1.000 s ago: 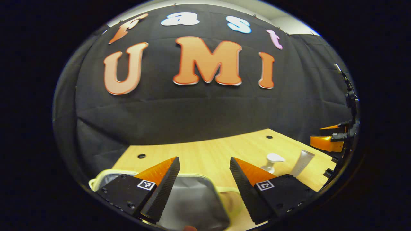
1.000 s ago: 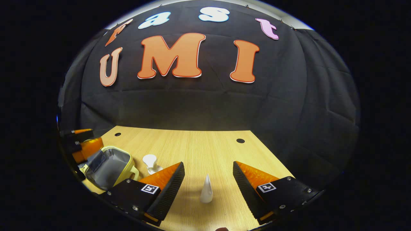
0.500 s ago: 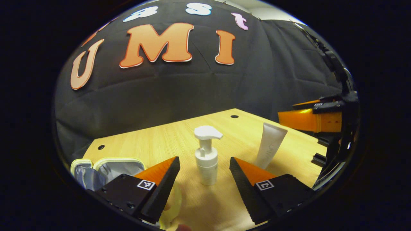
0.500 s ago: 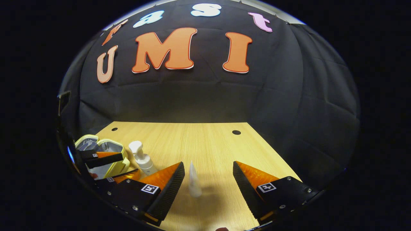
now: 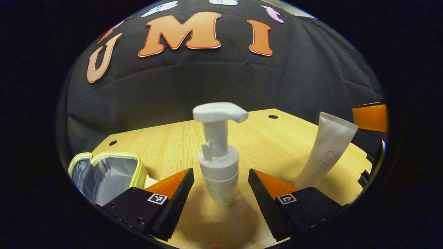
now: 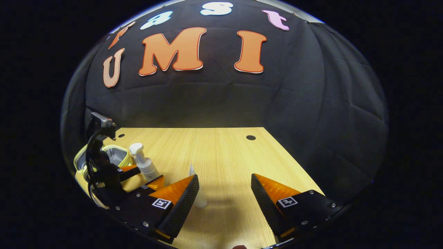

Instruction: First open the suitcase, pack the skin care products into it, and then close the suitcase.

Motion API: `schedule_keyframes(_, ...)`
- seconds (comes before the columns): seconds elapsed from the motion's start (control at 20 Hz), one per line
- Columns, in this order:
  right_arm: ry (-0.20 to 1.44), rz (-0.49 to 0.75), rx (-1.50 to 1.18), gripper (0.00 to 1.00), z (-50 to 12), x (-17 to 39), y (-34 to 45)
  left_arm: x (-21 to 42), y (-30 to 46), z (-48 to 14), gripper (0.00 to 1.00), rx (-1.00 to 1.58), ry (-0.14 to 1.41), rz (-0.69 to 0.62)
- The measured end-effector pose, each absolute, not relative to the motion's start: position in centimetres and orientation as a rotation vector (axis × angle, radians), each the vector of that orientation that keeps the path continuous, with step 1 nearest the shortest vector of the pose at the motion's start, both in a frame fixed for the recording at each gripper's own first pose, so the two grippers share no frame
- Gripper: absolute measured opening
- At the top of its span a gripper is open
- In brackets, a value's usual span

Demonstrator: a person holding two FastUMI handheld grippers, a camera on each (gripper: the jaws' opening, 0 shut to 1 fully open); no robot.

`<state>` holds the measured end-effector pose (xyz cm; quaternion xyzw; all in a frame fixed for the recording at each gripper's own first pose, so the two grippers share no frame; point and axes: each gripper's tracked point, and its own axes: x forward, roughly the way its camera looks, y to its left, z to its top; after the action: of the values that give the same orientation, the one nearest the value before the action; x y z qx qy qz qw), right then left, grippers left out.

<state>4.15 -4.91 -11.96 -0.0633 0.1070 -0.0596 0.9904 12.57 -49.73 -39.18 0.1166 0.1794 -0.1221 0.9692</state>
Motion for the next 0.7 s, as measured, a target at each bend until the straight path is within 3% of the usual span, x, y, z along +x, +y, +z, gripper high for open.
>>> schedule_keyframes(0.2, 0.207, -0.110, -0.137, 0.96, -11.8, 4.1, -4.8, 13.7, -49.4, -40.4, 0.99, 0.232, 0.381, -0.205)
schedule_keyframes(0.35, 0.205, -0.102, -0.139, 0.96, -11.9, 3.6, -4.6, 13.8, -50.0, -40.5, 0.63, 0.216, 0.392, -0.228)
schedule_keyframes(0.7, 0.198, -0.082, -0.121, 0.96, -11.2, 3.2, -2.7, 10.8, -49.1, -35.9, 0.60, 0.172, 0.423, -0.251)
